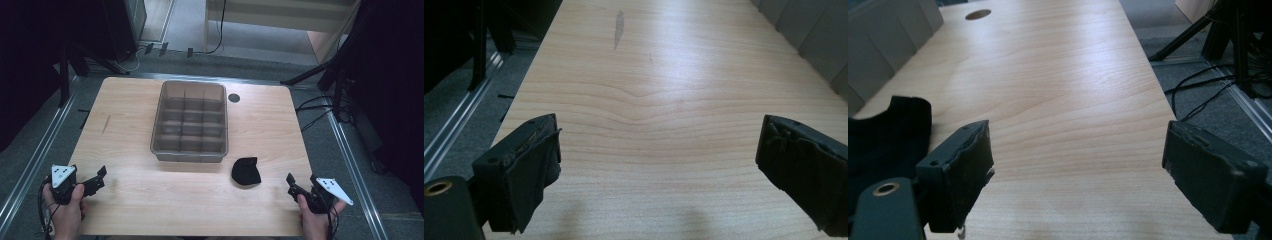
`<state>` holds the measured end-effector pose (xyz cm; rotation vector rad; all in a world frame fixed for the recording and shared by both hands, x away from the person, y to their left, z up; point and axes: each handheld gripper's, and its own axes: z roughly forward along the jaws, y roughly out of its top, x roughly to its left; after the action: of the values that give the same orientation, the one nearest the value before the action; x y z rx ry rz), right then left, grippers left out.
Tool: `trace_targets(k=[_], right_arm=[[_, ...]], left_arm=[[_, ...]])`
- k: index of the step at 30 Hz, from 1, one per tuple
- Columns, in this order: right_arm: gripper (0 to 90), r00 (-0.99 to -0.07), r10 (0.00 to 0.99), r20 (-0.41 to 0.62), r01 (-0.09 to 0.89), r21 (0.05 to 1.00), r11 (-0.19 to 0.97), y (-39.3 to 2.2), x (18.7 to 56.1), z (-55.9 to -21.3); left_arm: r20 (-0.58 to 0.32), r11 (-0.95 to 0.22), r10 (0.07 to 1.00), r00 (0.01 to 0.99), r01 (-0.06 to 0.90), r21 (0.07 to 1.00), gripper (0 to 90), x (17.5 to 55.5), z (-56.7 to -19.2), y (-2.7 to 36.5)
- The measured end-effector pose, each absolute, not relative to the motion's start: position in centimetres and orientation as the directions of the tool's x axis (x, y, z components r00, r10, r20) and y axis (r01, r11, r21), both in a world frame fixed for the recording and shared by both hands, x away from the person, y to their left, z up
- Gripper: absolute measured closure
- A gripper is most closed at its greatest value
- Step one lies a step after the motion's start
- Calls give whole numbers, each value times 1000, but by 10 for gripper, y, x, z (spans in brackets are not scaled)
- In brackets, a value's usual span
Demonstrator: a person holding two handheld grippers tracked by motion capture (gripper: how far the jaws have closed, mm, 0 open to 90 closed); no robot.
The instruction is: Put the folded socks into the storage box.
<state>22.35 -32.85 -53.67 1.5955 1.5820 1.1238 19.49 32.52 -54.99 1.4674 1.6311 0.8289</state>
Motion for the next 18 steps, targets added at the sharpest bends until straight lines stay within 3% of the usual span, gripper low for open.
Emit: trace_targets(k=[7, 18], right_arm=[[129, -119, 981, 151, 474, 877, -77, -319, 224, -533], [134, -197, 978, 67, 561, 826, 56, -285, 234, -508]], left_arm=[[-127, 124, 992, -28, 493, 861, 46, 196, -551, 325], [-126, 122, 992, -28, 511, 851, 47, 198, -552, 324]])
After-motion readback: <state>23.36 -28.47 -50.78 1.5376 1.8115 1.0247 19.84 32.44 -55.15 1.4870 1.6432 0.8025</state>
